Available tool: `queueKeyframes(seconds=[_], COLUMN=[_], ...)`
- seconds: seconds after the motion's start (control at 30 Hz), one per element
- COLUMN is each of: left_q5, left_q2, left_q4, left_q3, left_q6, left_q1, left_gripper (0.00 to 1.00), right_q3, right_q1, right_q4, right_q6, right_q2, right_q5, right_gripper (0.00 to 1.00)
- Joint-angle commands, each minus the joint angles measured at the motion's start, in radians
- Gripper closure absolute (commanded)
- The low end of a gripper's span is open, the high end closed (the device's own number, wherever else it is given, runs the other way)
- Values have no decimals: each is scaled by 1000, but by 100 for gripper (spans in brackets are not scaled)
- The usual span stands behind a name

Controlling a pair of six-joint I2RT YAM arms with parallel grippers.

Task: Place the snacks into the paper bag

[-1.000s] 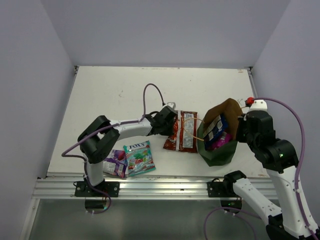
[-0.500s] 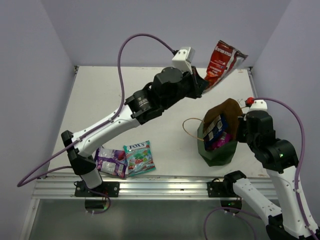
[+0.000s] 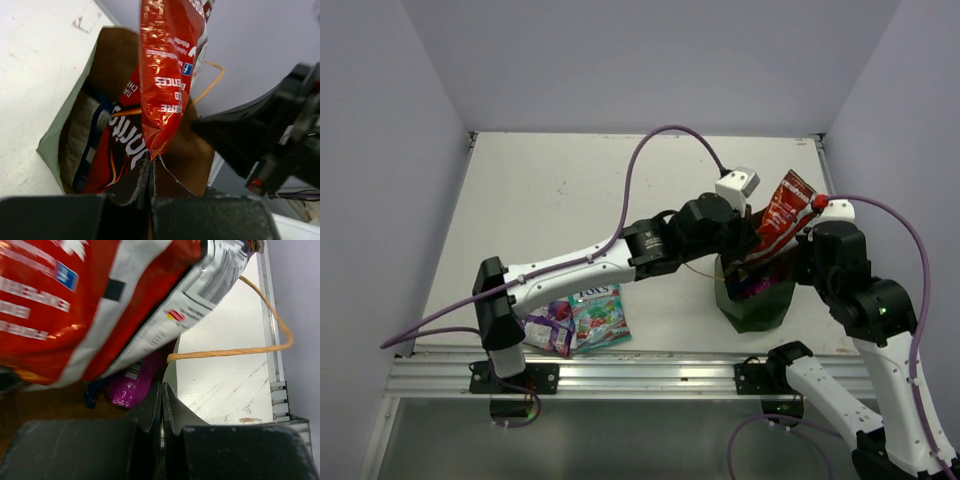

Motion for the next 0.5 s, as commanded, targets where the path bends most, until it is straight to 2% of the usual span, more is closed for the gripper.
queueKeyframes(seconds=[0.0,0.1,0.13,0.2,0.3,0.47], left_q5=[34,21,20,26,52,41], left_q2=[14,67,89,183,289,302], left_q4=[91,13,-24,-172,-335,-397], left_q3=[-20,29,93,228,328,283], left_q6=[1,-2,-4,-26,-72,-97], left_q1=[-23,-40,-46,-57,-69,-98], left_gripper=[100,100,100,100,100,100], right_q3=[18,19,19,19,18,21], right_q1=[2,2,2,3,2,3], right_q4=[0,-1,-1,0,0,-1], right_q6=[-7,-7,-6,-7,-6,-7], right_q2=[-6,-6,-9,-7,-2,-13], right_q5=[2,2,2,2,-1,-1], right_gripper=[100,100,100,100,100,100])
